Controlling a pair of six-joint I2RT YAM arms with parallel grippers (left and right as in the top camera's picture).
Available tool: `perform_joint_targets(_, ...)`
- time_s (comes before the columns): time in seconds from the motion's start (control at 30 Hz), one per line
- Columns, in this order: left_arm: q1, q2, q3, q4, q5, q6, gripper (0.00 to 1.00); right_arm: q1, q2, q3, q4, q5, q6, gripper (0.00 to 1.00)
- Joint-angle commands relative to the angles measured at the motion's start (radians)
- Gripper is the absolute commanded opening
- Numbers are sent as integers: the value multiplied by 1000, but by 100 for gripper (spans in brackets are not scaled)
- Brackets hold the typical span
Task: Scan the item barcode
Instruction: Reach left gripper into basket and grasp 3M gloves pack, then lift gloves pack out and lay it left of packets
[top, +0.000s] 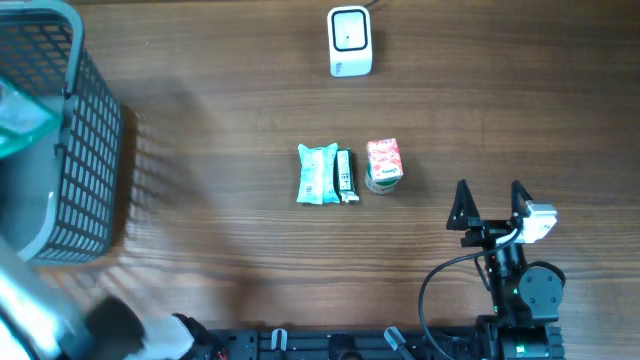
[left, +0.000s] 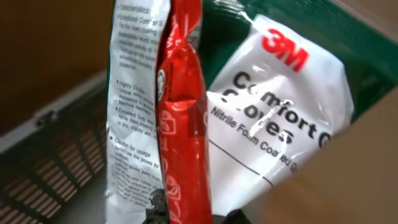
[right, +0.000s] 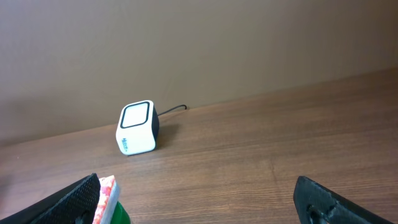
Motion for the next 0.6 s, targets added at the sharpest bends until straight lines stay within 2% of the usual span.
perform_joint_targets(0.0, -67, -94, -10, -88, 20, -119, 4, 8, -8, -1, 3, 2, 3, 100)
perform_joint_targets(0.13, -218, -158, -10, -216, 20, -119, 4, 8, -8, -1, 3, 2, 3, 100)
perform_joint_targets(0.23, -399, -161, -12, -357, 9, -118, 4, 8, -8, -1, 3, 2, 3, 100)
perform_joint_targets(0.33, -574, -132, -57, -434, -74, -117, 4, 8, -8, -1, 3, 2, 3, 100)
perform_joint_targets(0.43, -729, -95, -164, -422, -142, -119, 4, 8, -8, -1, 3, 2, 3, 100)
perform_joint_targets(0.57, -882, -33, -353, -339, -143, -163, 4, 8, -8, -1, 3, 2, 3, 100)
